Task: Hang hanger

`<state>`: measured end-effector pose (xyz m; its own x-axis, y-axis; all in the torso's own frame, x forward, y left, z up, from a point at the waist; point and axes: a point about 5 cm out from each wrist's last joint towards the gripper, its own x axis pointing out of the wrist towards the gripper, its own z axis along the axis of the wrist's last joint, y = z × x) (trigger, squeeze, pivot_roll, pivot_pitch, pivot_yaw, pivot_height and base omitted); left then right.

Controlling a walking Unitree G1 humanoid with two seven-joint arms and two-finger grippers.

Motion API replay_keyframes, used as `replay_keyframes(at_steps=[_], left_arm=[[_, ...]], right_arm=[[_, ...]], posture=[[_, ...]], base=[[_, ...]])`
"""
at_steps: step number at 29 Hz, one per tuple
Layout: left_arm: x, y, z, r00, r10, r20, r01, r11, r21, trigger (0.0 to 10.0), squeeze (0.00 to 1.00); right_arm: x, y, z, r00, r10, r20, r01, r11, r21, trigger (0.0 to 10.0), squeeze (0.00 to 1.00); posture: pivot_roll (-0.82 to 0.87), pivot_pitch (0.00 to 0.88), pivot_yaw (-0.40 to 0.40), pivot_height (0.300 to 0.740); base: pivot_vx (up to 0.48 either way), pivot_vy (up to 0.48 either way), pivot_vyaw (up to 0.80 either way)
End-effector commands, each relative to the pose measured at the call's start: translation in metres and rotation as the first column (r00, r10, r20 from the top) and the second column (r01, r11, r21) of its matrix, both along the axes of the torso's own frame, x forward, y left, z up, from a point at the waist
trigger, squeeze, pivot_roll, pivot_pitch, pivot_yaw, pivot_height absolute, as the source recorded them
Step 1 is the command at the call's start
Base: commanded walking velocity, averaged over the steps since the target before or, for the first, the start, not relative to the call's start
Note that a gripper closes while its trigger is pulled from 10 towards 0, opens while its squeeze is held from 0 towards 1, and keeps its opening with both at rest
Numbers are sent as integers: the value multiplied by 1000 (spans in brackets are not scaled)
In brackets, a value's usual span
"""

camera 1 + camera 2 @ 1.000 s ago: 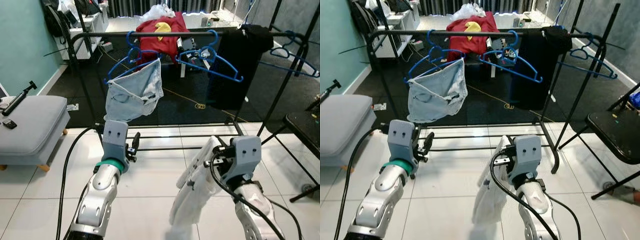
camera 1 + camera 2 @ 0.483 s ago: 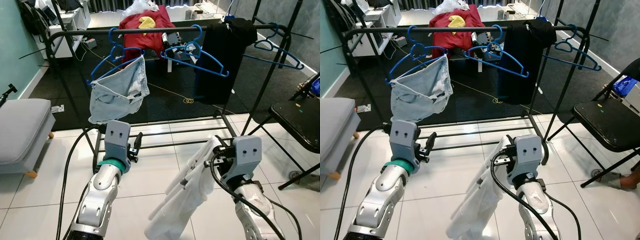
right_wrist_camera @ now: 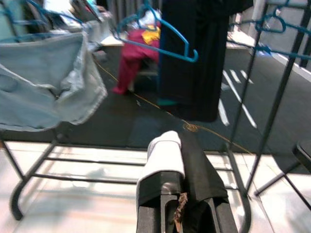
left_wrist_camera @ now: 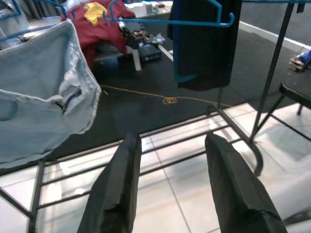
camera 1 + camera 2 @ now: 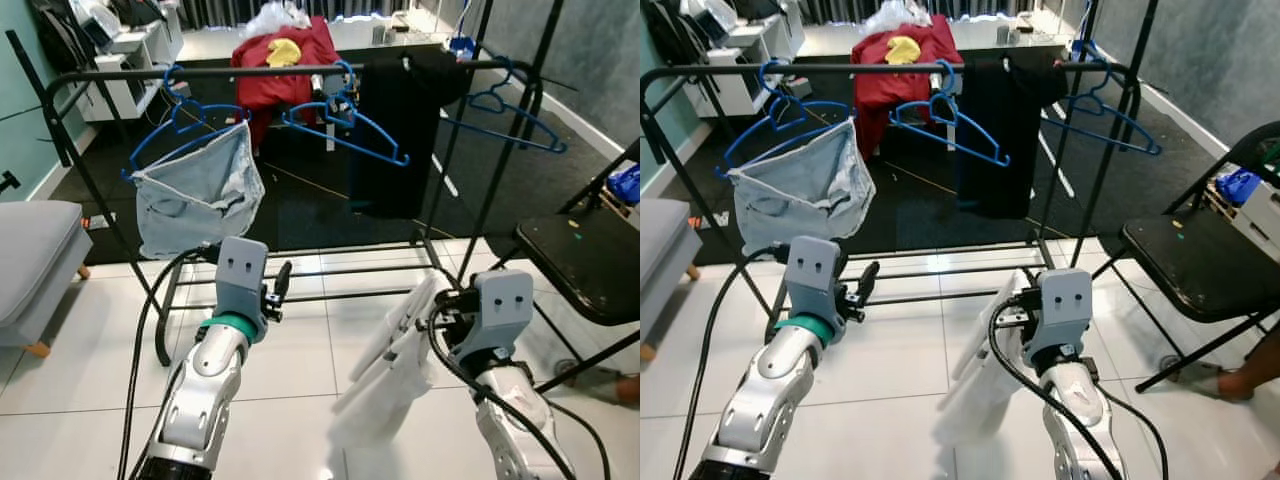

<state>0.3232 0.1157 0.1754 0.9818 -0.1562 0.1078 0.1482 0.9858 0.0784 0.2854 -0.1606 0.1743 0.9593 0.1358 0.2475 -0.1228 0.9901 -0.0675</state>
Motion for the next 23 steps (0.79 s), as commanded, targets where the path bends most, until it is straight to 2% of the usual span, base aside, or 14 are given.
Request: replay_keyframes(at_steps=[1,23], left_arm=[[-2,3,-7,999,14,-28,-14,1000,12,10000,0],[-4,3,-8,1000,15,-21,-15,1000,9,10000,0]], right_arm=[[-2,3,0,1000,17,7,-17,1000,19,10000,0],[-4,3,0,1000,23,4,-23,1000,16,10000,0]], posture=[[-228,95,95,740],[-228,106,92,740]], base=[[0,0,0],[0,0,0]])
